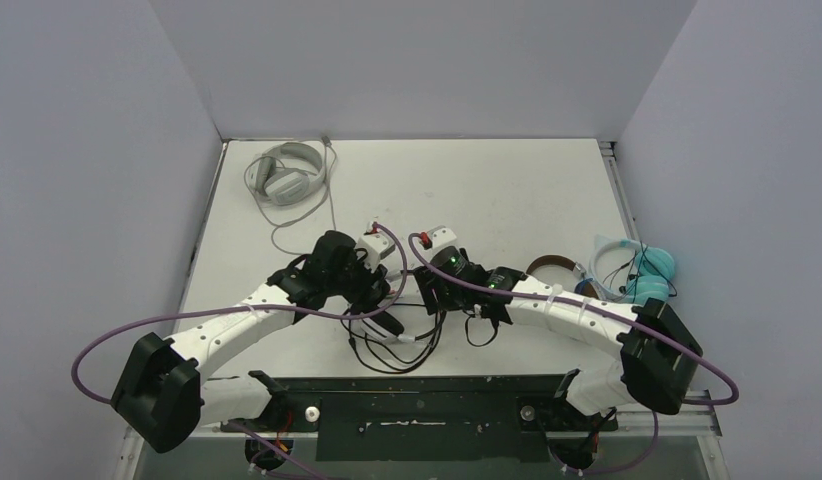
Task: Wrap the headphones
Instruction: Pick up the headphones from the center of the board.
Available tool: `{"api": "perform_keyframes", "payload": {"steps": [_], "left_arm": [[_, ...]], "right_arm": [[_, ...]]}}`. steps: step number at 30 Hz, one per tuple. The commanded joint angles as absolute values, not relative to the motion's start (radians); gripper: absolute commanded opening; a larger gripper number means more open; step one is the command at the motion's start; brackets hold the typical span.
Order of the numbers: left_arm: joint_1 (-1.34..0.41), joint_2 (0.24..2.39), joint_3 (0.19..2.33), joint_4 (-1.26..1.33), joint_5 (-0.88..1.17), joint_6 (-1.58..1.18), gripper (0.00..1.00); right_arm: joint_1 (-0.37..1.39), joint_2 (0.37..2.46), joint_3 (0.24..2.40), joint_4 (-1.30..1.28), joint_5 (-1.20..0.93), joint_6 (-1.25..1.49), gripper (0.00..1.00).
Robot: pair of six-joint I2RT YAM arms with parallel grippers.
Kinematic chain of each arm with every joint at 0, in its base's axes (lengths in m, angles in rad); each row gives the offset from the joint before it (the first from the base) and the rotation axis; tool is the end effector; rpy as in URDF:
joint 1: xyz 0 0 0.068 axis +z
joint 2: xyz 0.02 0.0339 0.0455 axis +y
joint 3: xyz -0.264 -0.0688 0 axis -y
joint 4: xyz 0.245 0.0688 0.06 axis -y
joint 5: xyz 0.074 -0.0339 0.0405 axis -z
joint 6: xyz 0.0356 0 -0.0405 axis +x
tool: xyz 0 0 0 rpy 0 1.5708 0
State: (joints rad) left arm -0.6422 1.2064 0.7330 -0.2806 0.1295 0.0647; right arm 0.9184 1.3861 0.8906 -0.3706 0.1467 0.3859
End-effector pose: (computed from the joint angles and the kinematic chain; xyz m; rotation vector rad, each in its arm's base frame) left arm 0.1982 -0.1540 0.2270 0.8781 2.1889 -0.4370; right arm 0.1780 0.2244 0.2261 -0.5846 2.3966 0.4063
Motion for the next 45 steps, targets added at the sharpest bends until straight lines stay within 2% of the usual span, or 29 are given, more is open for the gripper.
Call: {"api": "perform_keyframes", "payload": {"steps": [1, 12, 13, 15, 17, 19, 20, 21, 23, 26, 33, 39, 45], "left_arm": [[-0.644, 1.171, 0.763, -0.211, 0.123, 0.057, 0.27], [-0.643, 1.143, 0.748, -0.172, 0.108, 0.034, 0.27], [-0.643, 1.14, 0.747, -0.168, 0.111, 0.032, 0.27], [-0.643, 1.138, 0.745, -0.167, 0.113, 0.032, 0.29], [-0.643, 1.132, 0.744, -0.163, 0.11, 0.03, 0.38], [-0.643, 1.115, 0.749, -0.161, 0.088, 0.008, 0.6], [-0.643, 1.1, 0.758, -0.164, 0.08, -0.029, 0.66], [-0.643, 1.079, 0.767, -0.165, 0.076, -0.047, 0.74], [-0.643, 1.034, 0.784, -0.164, 0.069, -0.084, 0.86], [-0.643, 0.966, 0.817, -0.166, 0.047, -0.15, 0.97], [-0.64, 0.872, 0.799, -0.169, -0.155, -0.289, 0.97], [-0.64, 0.866, 0.692, -0.002, -0.024, -0.425, 0.97], [-0.649, 0.915, 0.581, 0.305, 0.084, -0.558, 0.98]], "right_arm": [[0.935, 1.398, 0.891, -0.366, 0.237, 0.442, 0.62], [0.942, 1.422, 0.888, -0.358, 0.275, 0.475, 0.49], [0.942, 1.421, 0.889, -0.356, 0.276, 0.476, 0.46], [0.943, 1.419, 0.891, -0.355, 0.275, 0.477, 0.35], [0.943, 1.412, 0.894, -0.356, 0.276, 0.478, 0.25], [0.941, 1.404, 0.9, -0.36, 0.286, 0.481, 0.11], [0.936, 1.401, 0.908, -0.373, 0.301, 0.484, 0.03], [0.93, 1.396, 0.918, -0.389, 0.319, 0.486, 0.0], [0.902, 1.382, 0.938, -0.414, 0.321, 0.474, 0.0], [0.816, 1.341, 0.975, -0.448, 0.254, 0.431, 0.0], [0.641, 1.2, 1.097, -0.597, 0.181, 0.357, 0.0], [0.413, 1.117, 1.236, -0.71, 0.009, 0.355, 0.0], [0.388, 1.116, 1.464, -0.871, 0.093, 0.449, 0.0]]}}
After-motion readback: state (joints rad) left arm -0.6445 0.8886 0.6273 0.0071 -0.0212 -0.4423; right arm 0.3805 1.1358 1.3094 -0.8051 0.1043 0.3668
